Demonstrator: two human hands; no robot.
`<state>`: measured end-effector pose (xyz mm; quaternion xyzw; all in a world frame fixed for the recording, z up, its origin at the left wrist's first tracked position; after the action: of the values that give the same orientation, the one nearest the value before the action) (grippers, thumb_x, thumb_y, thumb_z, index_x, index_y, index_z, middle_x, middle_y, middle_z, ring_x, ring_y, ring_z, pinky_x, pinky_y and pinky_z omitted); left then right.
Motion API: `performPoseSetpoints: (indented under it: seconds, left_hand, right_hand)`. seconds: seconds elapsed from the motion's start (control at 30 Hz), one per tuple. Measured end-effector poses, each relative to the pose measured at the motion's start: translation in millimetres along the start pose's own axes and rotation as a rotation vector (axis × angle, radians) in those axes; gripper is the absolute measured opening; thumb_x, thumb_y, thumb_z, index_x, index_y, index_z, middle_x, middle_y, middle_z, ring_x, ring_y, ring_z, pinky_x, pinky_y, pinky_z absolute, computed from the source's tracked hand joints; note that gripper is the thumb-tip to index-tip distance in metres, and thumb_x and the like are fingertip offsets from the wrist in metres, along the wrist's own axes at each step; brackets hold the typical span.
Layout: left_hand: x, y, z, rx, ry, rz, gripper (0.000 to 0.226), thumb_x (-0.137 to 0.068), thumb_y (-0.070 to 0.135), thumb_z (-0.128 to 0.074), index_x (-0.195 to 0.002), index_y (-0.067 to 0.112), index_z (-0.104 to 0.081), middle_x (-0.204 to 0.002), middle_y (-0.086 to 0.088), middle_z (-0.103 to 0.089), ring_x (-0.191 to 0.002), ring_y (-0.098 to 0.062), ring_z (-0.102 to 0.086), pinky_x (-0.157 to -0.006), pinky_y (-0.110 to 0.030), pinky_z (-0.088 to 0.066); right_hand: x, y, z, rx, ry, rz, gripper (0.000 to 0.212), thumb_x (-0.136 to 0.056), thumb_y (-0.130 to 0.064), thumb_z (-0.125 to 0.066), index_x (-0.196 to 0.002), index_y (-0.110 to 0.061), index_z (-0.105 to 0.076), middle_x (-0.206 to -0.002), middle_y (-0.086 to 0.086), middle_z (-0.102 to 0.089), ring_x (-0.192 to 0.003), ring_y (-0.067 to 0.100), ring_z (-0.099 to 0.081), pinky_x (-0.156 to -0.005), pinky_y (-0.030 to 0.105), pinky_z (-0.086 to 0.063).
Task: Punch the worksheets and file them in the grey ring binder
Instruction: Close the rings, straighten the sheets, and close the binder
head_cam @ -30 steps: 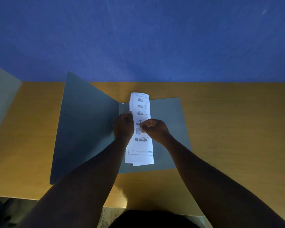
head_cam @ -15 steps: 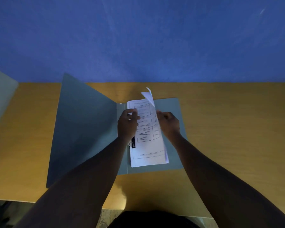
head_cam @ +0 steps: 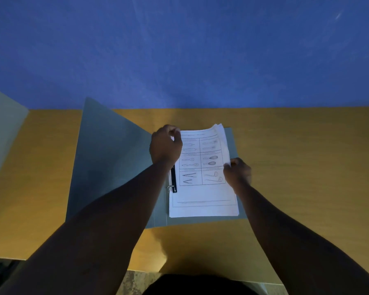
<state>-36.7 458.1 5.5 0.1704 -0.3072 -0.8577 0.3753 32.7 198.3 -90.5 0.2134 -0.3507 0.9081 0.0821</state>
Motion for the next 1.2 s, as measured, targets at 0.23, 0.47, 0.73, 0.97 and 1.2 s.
performPoseSetpoints:
  seconds: [0.23, 0.47, 0.73, 0.97, 1.2]
  left_hand:
    - [-31.4, 42.5, 40.0, -0.272, 0.175, -0.216, 0.021, -0.086, 0.034, -0.053, -0.094, 0.025, -0.071, -0.103, 0.002, -0.064, -0.105, -0.027, -0.054, -0.084, -0.039, -0.04]
    - [-58.2, 46.4, 84.6, -0.535, 0.206, -0.286, 0.02, -0.081, 0.033, -0.058, -0.096, 0.025, -0.068, -0.124, 0.002, -0.055, -0.129, -0.025, -0.041, -0.109, -0.051, -0.024]
    - [-75.7, 31.5, 132.6, -0.811, 0.208, -0.107, 0.047, -0.082, 0.04, -0.06, -0.123, 0.017, -0.055, -0.146, -0.009, -0.035, -0.144, -0.032, -0.02, -0.113, -0.066, -0.012]
    - [-77.9, 20.4, 153.7, -0.686, 0.143, 0.216, 0.072, -0.082, 0.044, -0.063, -0.138, 0.01, -0.035, -0.145, -0.013, -0.029, -0.134, -0.034, -0.031, -0.103, -0.057, -0.034]
    - [-75.2, 37.2, 164.5, -0.533, 0.175, 0.2, 0.07, -0.083, 0.033, -0.065, -0.137, 0.003, -0.031, -0.144, -0.014, -0.025, -0.128, -0.03, -0.035, -0.087, -0.041, -0.047]
  right_hand:
    - [2.2, 6.8, 4.7, 0.046, 0.033, -0.022, 0.02, -0.089, -0.021, -0.052, -0.105, -0.018, -0.063, -0.108, 0.006, -0.069, -0.1, 0.028, -0.062, -0.075, 0.026, -0.042]
    - [6.4, 6.4, 6.9, 0.078, 0.03, 0.006, 0.024, -0.082, -0.012, -0.052, -0.105, -0.015, -0.061, -0.11, 0.007, -0.067, -0.1, 0.029, -0.061, -0.077, 0.028, -0.046]
    - [15.6, 0.5, 4.1, 0.084, -0.006, 0.058, 0.03, -0.078, -0.013, -0.055, -0.107, -0.011, -0.058, -0.109, 0.007, -0.064, -0.099, 0.027, -0.06, -0.073, 0.028, -0.047]
    - [21.6, -8.3, 10.2, 0.068, 0.002, 0.059, 0.044, -0.079, -0.015, -0.055, -0.123, -0.01, -0.056, -0.123, 0.007, -0.061, -0.111, 0.028, -0.058, -0.086, 0.033, -0.05]
    - [26.7, -6.9, 11.1, 0.08, -0.06, 0.048, 0.046, -0.079, -0.021, -0.054, -0.125, -0.013, -0.056, -0.125, 0.006, -0.062, -0.106, 0.025, -0.06, -0.079, 0.029, -0.049]
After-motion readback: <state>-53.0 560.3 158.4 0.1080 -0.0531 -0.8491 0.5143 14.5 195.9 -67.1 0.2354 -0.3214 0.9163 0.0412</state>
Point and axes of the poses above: each hand's wrist, its own x-axis away from the middle knuckle, its own z-axis out of the back of the hand, y = z × x, the point moved 8 cm from there along -x, towards the middle knuckle
